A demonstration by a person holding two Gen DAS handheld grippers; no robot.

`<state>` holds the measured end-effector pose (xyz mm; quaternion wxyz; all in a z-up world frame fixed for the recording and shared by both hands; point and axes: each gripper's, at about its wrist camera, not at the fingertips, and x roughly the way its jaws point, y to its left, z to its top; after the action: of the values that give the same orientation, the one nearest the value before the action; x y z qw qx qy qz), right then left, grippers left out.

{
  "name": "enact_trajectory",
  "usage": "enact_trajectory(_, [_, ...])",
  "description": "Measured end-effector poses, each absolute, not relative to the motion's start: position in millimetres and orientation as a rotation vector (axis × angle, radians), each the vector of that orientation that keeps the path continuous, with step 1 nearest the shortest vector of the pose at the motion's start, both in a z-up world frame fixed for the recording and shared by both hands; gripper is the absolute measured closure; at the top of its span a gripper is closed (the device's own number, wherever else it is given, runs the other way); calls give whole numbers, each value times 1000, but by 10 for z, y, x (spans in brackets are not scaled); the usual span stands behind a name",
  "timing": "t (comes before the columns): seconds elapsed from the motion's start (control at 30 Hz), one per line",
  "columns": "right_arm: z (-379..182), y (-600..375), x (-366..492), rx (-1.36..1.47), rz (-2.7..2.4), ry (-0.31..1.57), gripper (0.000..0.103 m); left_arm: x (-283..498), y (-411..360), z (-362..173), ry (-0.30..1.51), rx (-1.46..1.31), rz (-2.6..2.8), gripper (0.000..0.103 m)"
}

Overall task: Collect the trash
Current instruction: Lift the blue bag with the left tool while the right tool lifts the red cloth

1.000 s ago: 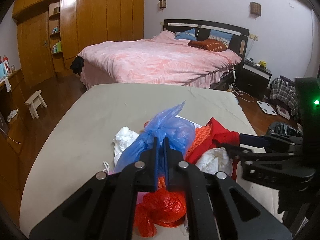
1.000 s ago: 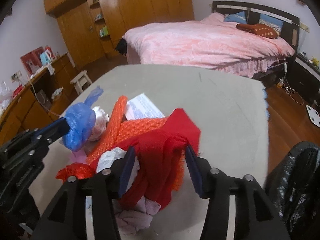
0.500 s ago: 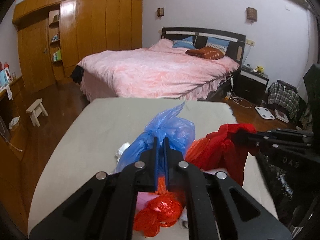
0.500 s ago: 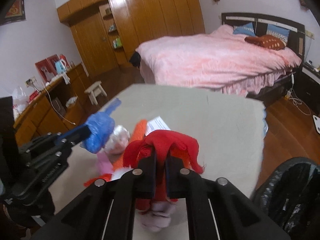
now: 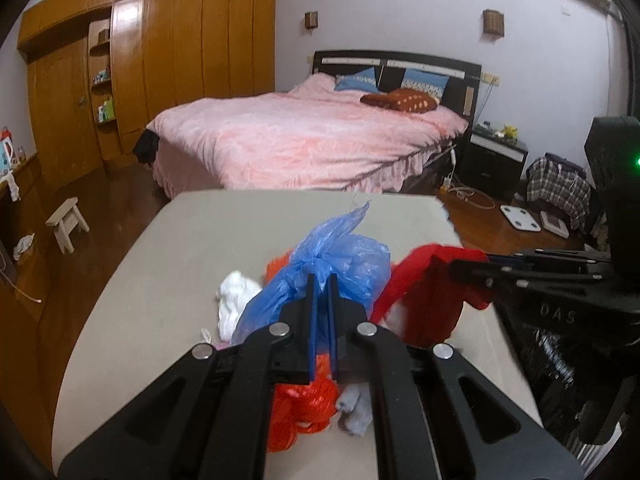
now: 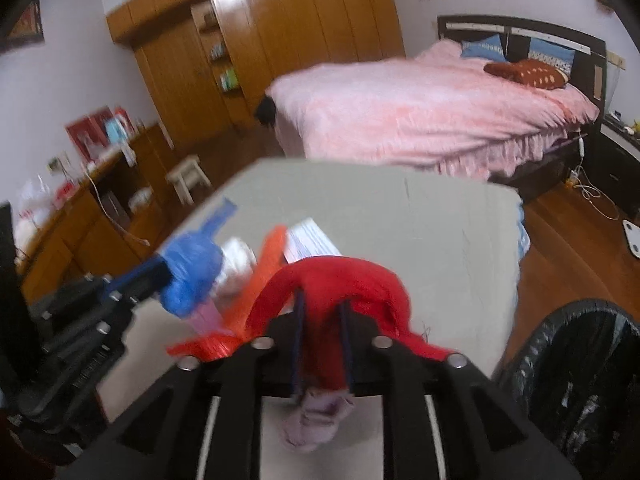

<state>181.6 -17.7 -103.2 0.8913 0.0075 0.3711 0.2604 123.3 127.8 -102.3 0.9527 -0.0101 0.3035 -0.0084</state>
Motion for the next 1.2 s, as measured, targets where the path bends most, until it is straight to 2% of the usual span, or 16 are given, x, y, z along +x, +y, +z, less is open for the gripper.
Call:
enact_trajectory(0.2, [-1161, -273, 1748, -9, 498, 809, 51, 1238, 1360, -1136, 638, -24, 2, 99])
enact_trajectory(0.27, [-1167, -313, 1715, -17, 465, 811, 48, 1243, 1367, -1143, 636, -23, 2, 99])
enact_trajectory(0.57, [-1065, -462, 1734, 0, 407, 755, 47, 1276, 1315, -1137, 621, -21, -11, 99])
enact_trajectory(0.97, [-1282, -163, 2073, -66, 461, 803, 51, 1307, 1313, -1106, 617, -9, 10, 99])
enact_trajectory(1.03, [-1360, -124, 2126, -75, 467, 826, 54, 1322, 1337, -1115, 622, -12, 17, 99])
enact_trajectory(1.1, [-1410, -105, 2162, -74, 485, 848, 72, 1337, 1348, -1119, 625, -12, 20, 99])
enact_trajectory(1.13, [-1427, -95, 2174, -77, 493, 858, 76, 1342, 1351, -1121, 625, -11, 21, 99])
enact_trajectory(1.17, [-1429, -95, 2169, -78, 502, 860, 87, 1345, 1356, -1122, 626, -10, 21, 99])
enact_trajectory(1.2, [-1404, -103, 2157, -70, 520, 854, 89, 1346, 1359, -1120, 626, -11, 22, 99])
